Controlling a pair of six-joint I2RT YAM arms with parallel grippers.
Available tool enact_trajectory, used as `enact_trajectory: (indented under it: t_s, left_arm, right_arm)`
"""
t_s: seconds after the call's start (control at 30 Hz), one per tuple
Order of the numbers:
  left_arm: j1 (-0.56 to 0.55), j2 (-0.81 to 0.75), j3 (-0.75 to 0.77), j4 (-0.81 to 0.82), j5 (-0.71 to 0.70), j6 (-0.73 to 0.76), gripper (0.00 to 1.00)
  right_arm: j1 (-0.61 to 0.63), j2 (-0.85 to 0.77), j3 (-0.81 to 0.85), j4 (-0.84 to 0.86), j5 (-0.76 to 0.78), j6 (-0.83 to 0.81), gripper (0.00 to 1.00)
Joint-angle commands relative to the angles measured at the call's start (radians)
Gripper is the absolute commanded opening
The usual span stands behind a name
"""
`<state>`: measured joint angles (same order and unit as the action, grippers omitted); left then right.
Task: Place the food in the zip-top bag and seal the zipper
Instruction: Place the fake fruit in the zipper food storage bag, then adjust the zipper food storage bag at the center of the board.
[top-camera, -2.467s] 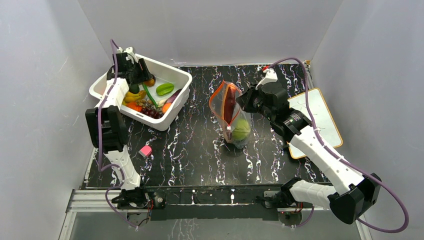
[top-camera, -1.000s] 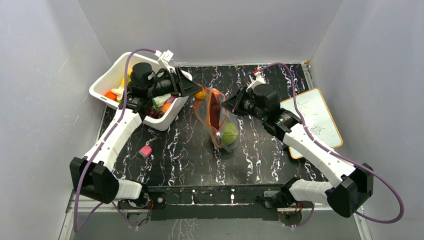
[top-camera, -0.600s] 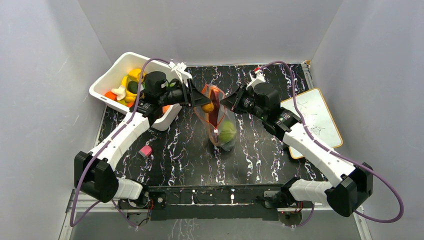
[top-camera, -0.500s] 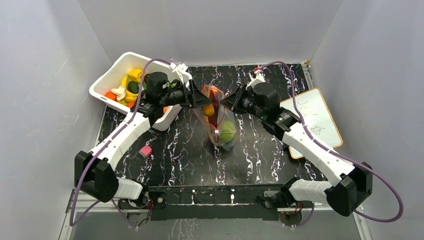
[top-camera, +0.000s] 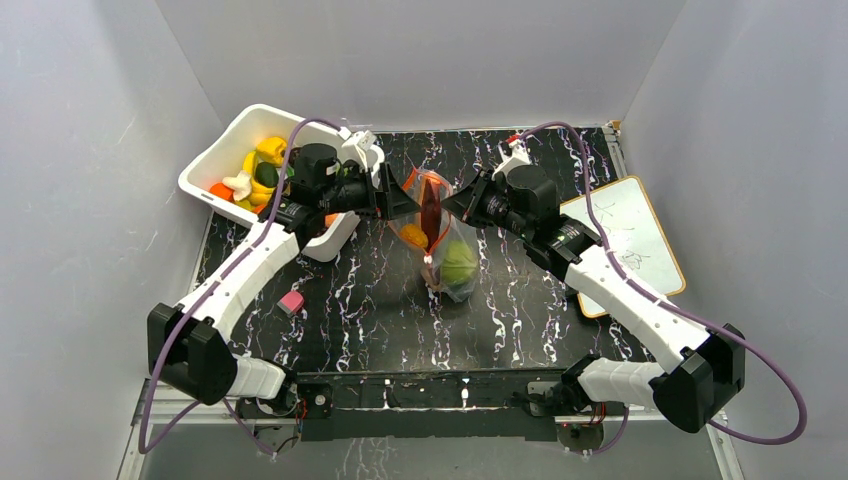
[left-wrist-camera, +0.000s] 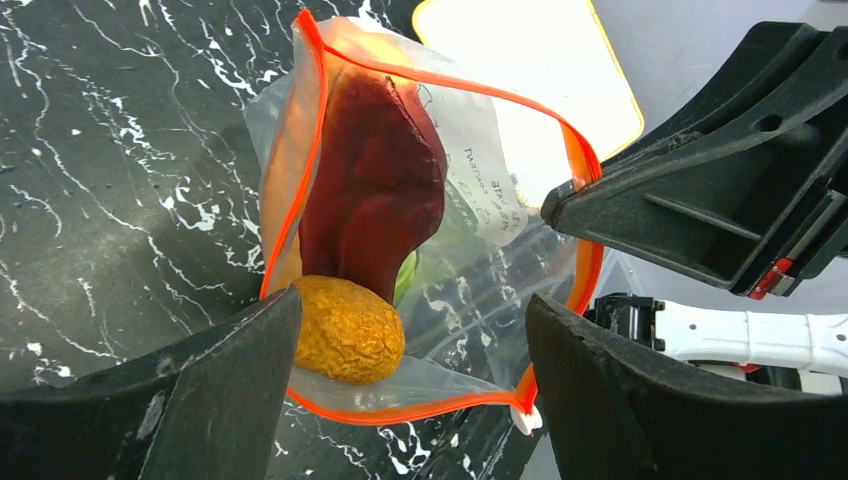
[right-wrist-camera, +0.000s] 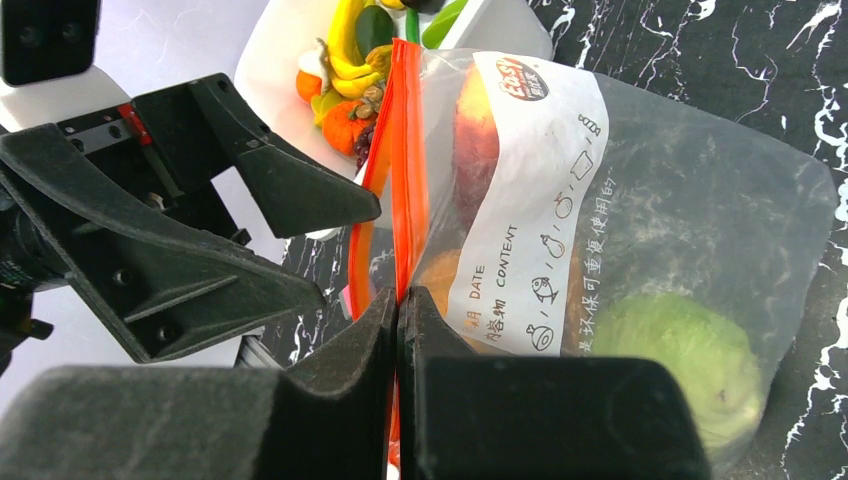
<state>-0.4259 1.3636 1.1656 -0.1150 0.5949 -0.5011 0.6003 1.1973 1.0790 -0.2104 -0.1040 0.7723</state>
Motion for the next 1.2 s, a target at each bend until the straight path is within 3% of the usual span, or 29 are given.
enact_trajectory:
  t_s: [0.0,0.23,0.47,0.53,0.57,0.63,0.7,0.93,1.03,1.17]
  left_arm:
    - [-0.004,-0.036,0.074,-0.081,-0.041,0.075,0.80]
    - [-0.004,-0.037,0.136,-0.232,-0.231,0.145,0.72]
    - [-0.004,-0.033,0.045,-0.179,-0.154,0.107,0.68]
    - [-0.004,-0.019,0.028,-0.135,-0.089,0.076,0.43]
    - [-0.005,-0.005,0.028,-0.126,-0.074,0.070,0.35]
    - [-0.005,0.010,0.034,-0.126,-0.071,0.065,0.31]
    - [-0.004,0.016,0.033,-0.109,-0.069,0.051,0.01]
    - [-0.013,0.020,0.095,0.110,0.101,-0.127,0.00]
    - [-0.014,0.031,0.094,0.088,0.077,-0.108,0.00]
    - [-0.014,0.036,0.089,0.017,0.035,-0.045,0.00]
  right_arm:
    - [0.003,-0.053,0.025,0.074,0.019,-0.030,0.00]
    - [0.002,-0.085,0.023,0.065,0.036,-0.056,0.00]
    - [0.003,-0.080,0.021,0.076,0.034,-0.059,0.00]
    - [0.002,-0.072,0.016,0.085,0.024,-0.057,0.00]
    - [0.002,-0.067,0.016,0.086,0.019,-0.055,0.00]
    - [0.002,-0.065,0.016,0.093,0.015,-0.051,0.00]
    - [0.002,-0.061,0.010,0.094,0.020,-0.052,0.00]
    - [0.004,0.028,0.038,-0.023,0.066,-0.158,0.00]
    - [0.004,0.036,0.109,-0.079,0.115,-0.186,0.00]
    - [0.006,-0.031,0.103,0.014,0.064,-0.142,0.00]
